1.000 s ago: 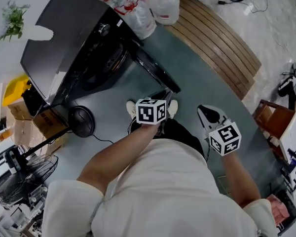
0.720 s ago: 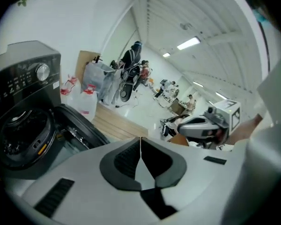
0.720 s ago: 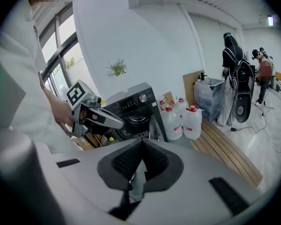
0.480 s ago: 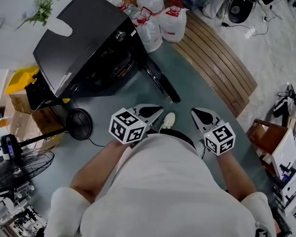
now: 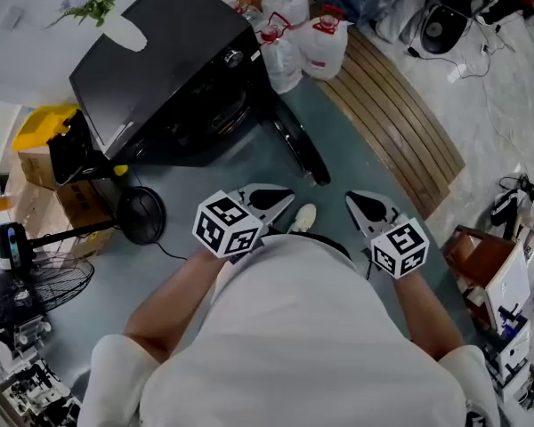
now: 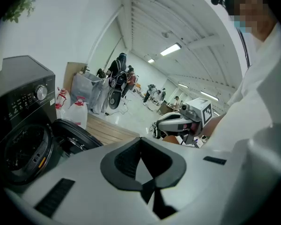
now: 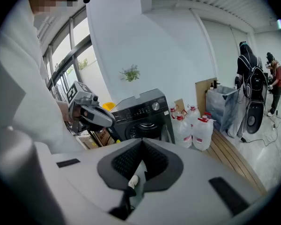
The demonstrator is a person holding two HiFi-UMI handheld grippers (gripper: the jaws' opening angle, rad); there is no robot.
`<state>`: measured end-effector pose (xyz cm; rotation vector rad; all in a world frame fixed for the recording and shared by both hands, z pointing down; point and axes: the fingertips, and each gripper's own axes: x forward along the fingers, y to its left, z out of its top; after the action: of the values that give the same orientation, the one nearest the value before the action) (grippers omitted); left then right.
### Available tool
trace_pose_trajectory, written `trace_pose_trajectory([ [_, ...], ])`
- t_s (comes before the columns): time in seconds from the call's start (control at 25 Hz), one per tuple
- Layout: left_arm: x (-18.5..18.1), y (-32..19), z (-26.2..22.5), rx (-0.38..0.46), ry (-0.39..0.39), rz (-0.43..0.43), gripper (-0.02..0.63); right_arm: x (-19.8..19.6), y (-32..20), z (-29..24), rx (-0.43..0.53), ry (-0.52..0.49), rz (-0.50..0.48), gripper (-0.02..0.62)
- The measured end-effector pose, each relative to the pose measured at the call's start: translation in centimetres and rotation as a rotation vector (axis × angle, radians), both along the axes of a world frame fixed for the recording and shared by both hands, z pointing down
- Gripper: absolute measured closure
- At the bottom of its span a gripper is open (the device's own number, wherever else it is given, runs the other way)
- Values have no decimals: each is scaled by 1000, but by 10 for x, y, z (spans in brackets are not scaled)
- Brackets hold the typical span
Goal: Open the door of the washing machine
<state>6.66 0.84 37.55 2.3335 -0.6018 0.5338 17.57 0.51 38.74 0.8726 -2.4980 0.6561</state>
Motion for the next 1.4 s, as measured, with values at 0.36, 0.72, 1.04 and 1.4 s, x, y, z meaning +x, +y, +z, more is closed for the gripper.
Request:
trace_pose_trajectory([
  [0.36, -4, 1, 3, -5, -20, -2, 589, -4, 1, -3, 7, -5, -7, 588],
  [0.72, -2, 3, 5, -5, -31, -3, 589, -3, 3, 0, 7, 0, -19, 588],
  [1.04, -8, -2, 11, -8, -51, -32, 589, -6, -4, 5, 9, 8, -36, 588],
  [1.4, -12, -10, 19, -20, -76, -63, 589, -3, -14, 22, -6, 20, -53, 589],
])
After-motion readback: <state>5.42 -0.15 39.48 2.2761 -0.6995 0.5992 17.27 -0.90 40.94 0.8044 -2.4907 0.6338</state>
